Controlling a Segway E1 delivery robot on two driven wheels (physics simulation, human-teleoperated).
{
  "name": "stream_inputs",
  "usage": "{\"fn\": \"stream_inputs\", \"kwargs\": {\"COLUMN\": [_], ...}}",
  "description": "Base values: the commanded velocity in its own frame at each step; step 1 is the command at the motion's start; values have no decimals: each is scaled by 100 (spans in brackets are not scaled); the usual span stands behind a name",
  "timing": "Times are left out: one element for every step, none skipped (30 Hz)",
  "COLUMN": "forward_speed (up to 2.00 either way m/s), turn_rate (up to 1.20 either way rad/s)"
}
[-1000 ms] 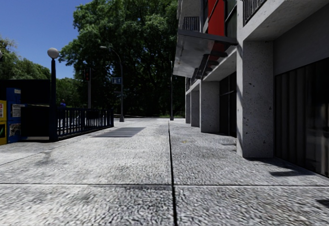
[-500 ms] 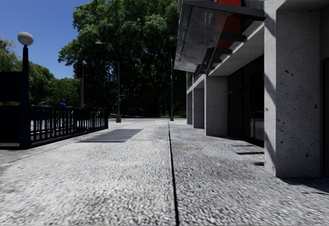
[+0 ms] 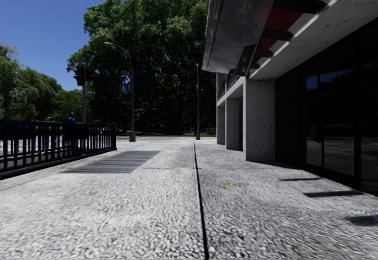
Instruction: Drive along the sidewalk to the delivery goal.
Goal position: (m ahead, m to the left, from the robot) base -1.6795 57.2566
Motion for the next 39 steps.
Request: {"fn": "stream_inputs", "kwargs": {"forward_speed": [200,200,200,200,200,200,200,200,200,200,200,200,200,200,200,200,200,200,200,200,200,200,200,200,200,200,200,200,200,200,200,200,200,200,200,200,200,200,200], "turn_rate": [0,0,0,0,0,0,0,0,0,0,0,0,0,0,0,0,0,0,0,0,0,0,0,0,0,0,0,0,0,0,0,0,0,0,0,0,0,0,0]}}
